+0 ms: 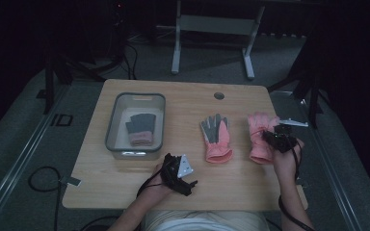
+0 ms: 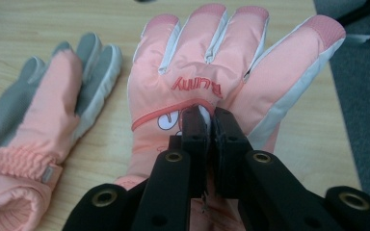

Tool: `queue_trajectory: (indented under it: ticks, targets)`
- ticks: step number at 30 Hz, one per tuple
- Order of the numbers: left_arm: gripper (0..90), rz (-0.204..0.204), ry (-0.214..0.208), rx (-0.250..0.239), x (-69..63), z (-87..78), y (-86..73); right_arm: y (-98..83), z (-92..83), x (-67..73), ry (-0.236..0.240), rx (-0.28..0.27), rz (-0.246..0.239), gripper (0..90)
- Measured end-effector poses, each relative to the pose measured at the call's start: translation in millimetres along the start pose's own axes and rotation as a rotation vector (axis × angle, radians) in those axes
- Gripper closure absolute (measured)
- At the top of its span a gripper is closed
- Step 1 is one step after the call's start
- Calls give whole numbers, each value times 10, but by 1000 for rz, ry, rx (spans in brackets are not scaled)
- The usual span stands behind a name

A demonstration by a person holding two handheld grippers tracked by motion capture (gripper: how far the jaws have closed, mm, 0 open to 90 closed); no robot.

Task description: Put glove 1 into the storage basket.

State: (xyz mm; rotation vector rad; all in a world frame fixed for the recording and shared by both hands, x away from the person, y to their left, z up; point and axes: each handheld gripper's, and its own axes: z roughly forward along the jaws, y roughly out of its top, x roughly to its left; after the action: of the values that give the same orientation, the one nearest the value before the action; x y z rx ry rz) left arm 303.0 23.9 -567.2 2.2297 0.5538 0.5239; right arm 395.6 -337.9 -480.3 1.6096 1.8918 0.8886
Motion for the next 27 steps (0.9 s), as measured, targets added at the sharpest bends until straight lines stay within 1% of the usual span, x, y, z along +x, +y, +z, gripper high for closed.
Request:
queue_trajectory:
  ticks: [1,2,6,7,8,9,12,15,16,17,18,19,20,21,22,25,27]
  targets:
    - [17,1,-1,5,0,4,-2,-28,53,4,6,11,4,851]
    - [17,4,-3,13,-2,7,-3,-28,53,4,6,11,4,851]
    - [17,20,1,14,-12,8,1,-40,176,47,2,24,-3,847]
    - [17,20,2,12,-11,8,0,-37,250,62,-4,37,-9,847]
    - [17,12,1,10,-12,12,-1,-37,250,62,-4,37,-9,847]
    - [17,11,0,10,-10,14,-2,-40,291,63,-8,42,-6,846]
    - [17,12,1,9,-7,9,-3,-74,410,55,-19,66,1,842]
    - [17,16,-1,12,-8,6,-2,-128,493,55,-15,73,-3,819]
    - [17,13,1,10,-12,9,-2,-122,494,61,-16,75,-13,794]
    - [17,18,5,11,-10,7,-3,-122,494,61,-16,75,-13,794]
    - [17,17,4,9,-7,4,-3,-84,458,57,-8,75,-28,762]
    - [17,9,0,5,-7,4,-2,-84,458,57,-8,75,-28,762]
    - [17,7,0,6,-5,6,-2,-43,389,59,-4,62,-55,755]
    - [17,7,0,6,-5,6,-2,-43,389,59,-4,62,-55,755]
    - [17,9,2,10,-4,8,-2,-22,353,57,0,56,-66,735]
    - [17,8,2,12,-11,14,-1,35,242,42,28,36,-87,689]
    - [17,11,5,11,-13,10,0,59,177,34,43,27,-98,677]
